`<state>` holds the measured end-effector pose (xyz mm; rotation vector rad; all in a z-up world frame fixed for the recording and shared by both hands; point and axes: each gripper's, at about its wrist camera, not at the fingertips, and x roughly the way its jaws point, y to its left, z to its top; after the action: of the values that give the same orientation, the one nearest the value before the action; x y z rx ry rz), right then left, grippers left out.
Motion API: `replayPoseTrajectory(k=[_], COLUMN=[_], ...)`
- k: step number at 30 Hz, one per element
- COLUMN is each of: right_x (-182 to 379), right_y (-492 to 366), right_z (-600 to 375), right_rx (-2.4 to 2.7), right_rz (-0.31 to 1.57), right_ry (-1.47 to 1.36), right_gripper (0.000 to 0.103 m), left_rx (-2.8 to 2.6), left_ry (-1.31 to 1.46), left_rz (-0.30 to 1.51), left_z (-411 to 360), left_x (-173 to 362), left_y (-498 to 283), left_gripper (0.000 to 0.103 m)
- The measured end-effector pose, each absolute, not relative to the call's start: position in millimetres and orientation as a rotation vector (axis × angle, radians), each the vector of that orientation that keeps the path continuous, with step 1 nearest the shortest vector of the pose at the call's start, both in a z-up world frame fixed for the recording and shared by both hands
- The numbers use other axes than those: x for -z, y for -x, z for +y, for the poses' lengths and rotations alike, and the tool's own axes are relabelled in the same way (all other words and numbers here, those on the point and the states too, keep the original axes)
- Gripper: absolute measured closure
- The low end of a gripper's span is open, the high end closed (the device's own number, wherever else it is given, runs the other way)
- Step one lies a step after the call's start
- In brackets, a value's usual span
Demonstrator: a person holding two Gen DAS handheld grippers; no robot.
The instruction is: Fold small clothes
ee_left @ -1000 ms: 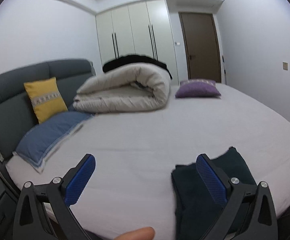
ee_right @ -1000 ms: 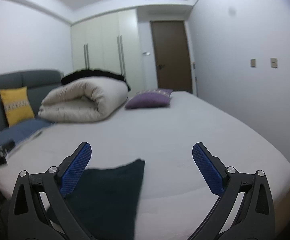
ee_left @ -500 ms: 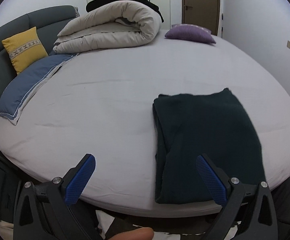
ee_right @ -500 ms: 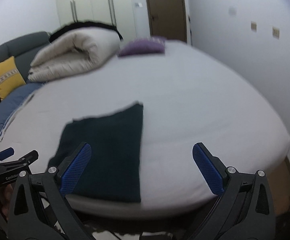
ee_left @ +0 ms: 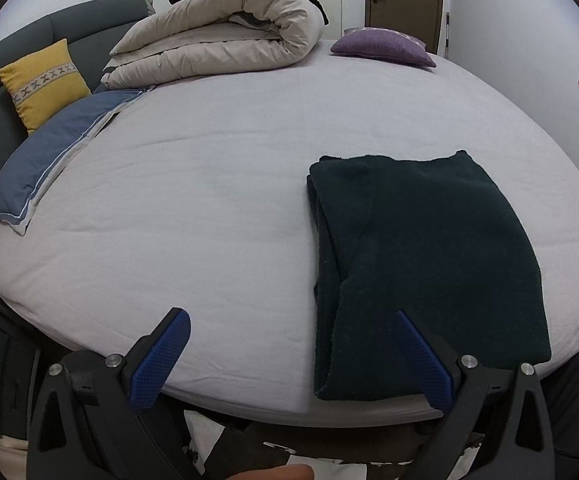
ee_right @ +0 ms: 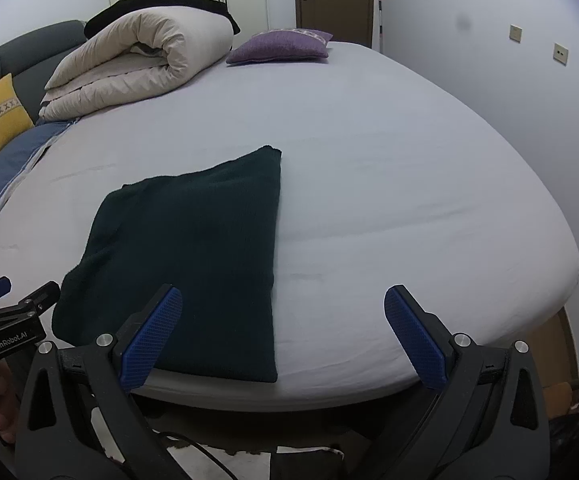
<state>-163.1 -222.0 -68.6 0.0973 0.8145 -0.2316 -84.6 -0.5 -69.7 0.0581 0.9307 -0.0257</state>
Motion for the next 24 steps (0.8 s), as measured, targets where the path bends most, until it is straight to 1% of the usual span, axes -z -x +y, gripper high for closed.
replayPoseTrajectory(k=[24], right_x=[69.7], right_y=[160.8], right_z=[-213.5], right_rx=[0.220], right_rz=[0.835], right_ry=[-0.091], right_gripper=[0.000], left_rx=[0.054], left_ry=[-0.054], left_rz=[0.949], left_z=[4.2], left_x=[72.8], left_y=[81.5], left_gripper=[0.000])
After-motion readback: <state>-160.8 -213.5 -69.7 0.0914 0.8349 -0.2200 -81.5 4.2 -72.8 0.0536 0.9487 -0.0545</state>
